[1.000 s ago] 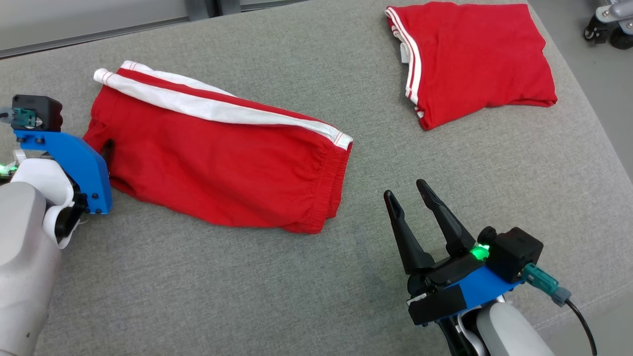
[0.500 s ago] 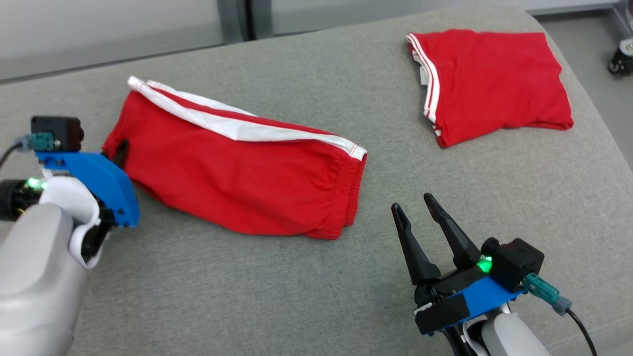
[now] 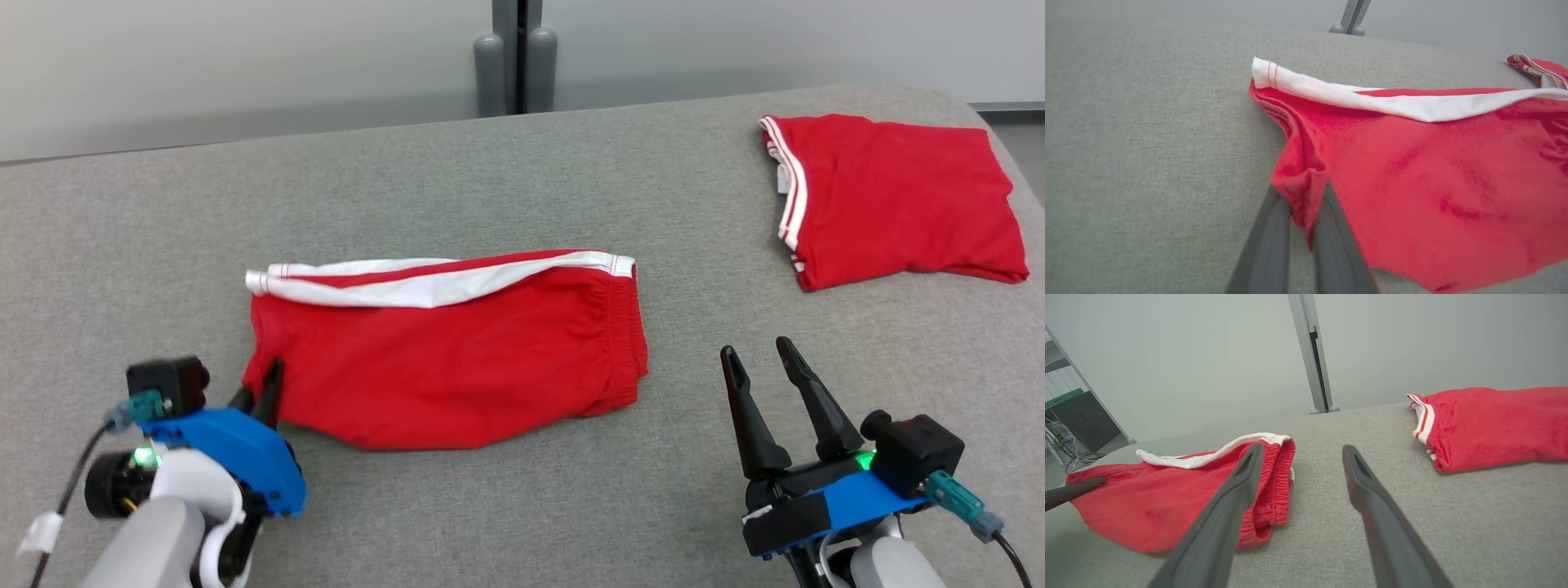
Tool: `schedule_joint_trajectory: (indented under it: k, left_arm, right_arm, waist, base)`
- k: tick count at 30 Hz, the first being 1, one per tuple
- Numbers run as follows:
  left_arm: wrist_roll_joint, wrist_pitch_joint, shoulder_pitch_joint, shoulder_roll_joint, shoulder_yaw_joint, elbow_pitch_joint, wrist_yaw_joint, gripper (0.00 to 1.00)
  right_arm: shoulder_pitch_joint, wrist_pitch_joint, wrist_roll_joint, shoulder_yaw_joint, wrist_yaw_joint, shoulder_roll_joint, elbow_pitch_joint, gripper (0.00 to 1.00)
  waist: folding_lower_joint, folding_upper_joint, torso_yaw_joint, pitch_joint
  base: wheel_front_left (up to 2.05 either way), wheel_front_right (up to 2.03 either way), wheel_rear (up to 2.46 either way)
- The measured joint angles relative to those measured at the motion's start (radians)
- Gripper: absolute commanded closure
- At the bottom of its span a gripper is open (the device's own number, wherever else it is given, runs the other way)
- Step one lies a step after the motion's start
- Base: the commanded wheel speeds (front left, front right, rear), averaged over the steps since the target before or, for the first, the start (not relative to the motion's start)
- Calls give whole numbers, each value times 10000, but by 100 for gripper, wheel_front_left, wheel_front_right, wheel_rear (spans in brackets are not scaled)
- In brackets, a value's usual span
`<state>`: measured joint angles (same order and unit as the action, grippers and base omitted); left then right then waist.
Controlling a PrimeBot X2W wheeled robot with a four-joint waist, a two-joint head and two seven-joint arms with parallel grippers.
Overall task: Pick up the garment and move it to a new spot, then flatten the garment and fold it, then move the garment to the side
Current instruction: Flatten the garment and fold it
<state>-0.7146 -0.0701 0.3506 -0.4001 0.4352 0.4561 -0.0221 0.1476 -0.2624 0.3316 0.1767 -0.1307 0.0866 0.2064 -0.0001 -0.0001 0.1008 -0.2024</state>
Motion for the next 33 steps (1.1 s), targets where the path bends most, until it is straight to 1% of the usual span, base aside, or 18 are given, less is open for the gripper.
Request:
schedule_joint_trajectory:
  k: [2,3,4,5,7,13,16,19,20,24,29,33]
  left_arm:
    - [-82,21,-451,44,-10,-408,-201,100]
    - [-82,127,-582,82,-21,-556,-318,55]
    - [4,222,-664,77,13,-692,-389,0]
    - [324,589,-774,40,33,-863,-658,0]
    - [487,959,-848,81,61,-949,-755,0]
    - [961,2558,-1039,221,-36,-867,-1022,0]
    - [1254,3093,-1113,322,-173,-965,-1200,0]
    - [1651,3289,-1323,383,-485,-1166,-1381,0]
    - [1979,3302,-1514,583,-865,-1578,-1450,0]
    - [2943,3319,-2044,903,-1764,-2487,-1503,0]
    - [3808,3317,-2873,1371,-2552,-3057,-1427,0]
    - [4362,3317,-3421,1641,-2830,-3193,-1256,0]
  right_arm:
    - [-48,17,-73,-71,0,8,-27,0]
    - [-70,31,-96,-104,0,6,-35,0]
    - [-86,58,-128,-113,0,6,-42,0]
    - [-89,94,-146,-104,0,4,-59,0]
    - [-107,117,-171,-132,0,4,-48,0]
    - [-116,157,-219,-188,0,-10,-8,0]
    - [-115,157,-222,-247,0,-6,21,0]
    - [-116,146,-249,-353,0,-8,58,0]
    - [-117,140,-280,-454,0,-8,86,0]
    - [-138,107,-458,-566,0,8,157,0]
    - [-386,59,-489,-761,0,-27,267,0]
    - [-658,46,-493,-926,0,-90,288,0]
  waist:
    - [1,0,-95,-15]
    - [1,0,-148,-9]
    - [2,0,-200,0]
    - [1,0,-278,32]
    - [1,0,-352,110]
    - [0,-1,-591,370]
    - [2,0,-721,457]
    - [1,0,-856,547]
    - [1,0,-961,606]
    - [1,0,-1158,772]
    - [1,0,-1348,1089]
    - [0,0,-1449,1341]
  base:
    - [0,0,0]
    - [0,0,0]
    - [0,0,0]
    - [0,0,0]
    - [0,0,0]
    - [0,0,0]
    - [0,0,0]
    - [0,0,0]
    - [0,0,0]
    - [0,0,0]
    - [0,0,0]
    - [0,0,0]
